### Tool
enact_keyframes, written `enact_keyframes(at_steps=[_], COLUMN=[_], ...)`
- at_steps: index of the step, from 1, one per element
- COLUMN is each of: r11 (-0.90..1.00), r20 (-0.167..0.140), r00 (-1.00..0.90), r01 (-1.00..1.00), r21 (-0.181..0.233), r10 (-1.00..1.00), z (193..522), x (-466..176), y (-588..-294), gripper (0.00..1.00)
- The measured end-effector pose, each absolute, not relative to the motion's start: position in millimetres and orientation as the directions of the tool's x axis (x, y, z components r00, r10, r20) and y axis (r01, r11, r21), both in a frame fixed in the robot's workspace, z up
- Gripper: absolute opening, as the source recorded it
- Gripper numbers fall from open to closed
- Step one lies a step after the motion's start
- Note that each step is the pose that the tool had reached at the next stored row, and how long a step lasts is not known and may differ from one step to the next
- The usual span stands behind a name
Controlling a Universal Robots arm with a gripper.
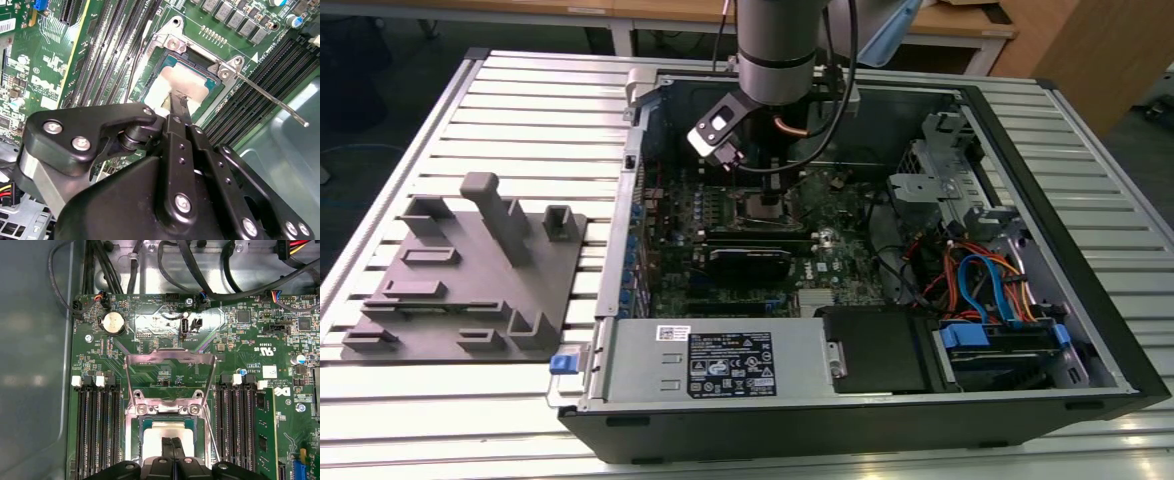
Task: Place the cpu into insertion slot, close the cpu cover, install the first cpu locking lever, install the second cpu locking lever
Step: 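Place the cpu into insertion slot, then close the cpu cover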
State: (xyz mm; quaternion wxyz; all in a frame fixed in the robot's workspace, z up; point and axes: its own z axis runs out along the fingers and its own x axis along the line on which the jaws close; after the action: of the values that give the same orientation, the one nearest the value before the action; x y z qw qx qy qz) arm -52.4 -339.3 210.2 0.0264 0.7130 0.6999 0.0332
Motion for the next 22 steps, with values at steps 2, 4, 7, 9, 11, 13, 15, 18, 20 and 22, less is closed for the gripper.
enact_keyframes(at_steps=[2, 4, 7, 9, 11, 13, 15, 18, 20, 22], r11=[-0.019, -0.019, -0.019, -0.019, -0.019, -0.019, -0.019, -0.019, -0.019, -0.019], r20=[0.01, 0.01, 0.01, 0.01, 0.01, 0.01, 0.01, 0.01, 0.01, 0.011], r00=[0.018, 0.018, 0.018, 0.018, 0.018, 0.018, 0.018, 0.018, 0.018, 0.018], r01=[0.996, 0.996, 0.996, 0.996, 0.996, 0.996, 0.997, 0.998, 0.998, 0.999], r21=[0.084, 0.084, 0.084, 0.084, 0.084, 0.084, 0.078, 0.062, 0.052, 0.048], r10=[1.0, 1.0, 1.0, 1.0, 1.0, 1.0, 1.0, 1.0, 1.0, 1.0], z=[210.2, 210.2, 210.2, 210.2, 210.2, 210.2, 210.7, 211.6, 212.7, 215.2], x=[-52.4, -52.3, -52.3, -52.3, -52.3, -52.2, -51.5, -50.2, -50.0, -50.0], y=[-339.3, -339.3, -339.3, -339.3, -339.3, -339.3, -339.2, -339.3, -339.3, -339.3], gripper=[0.1, 0.1, 0.1, 0.1, 0.1, 0.1, 0.1, 0.1, 0.1, 0.1])
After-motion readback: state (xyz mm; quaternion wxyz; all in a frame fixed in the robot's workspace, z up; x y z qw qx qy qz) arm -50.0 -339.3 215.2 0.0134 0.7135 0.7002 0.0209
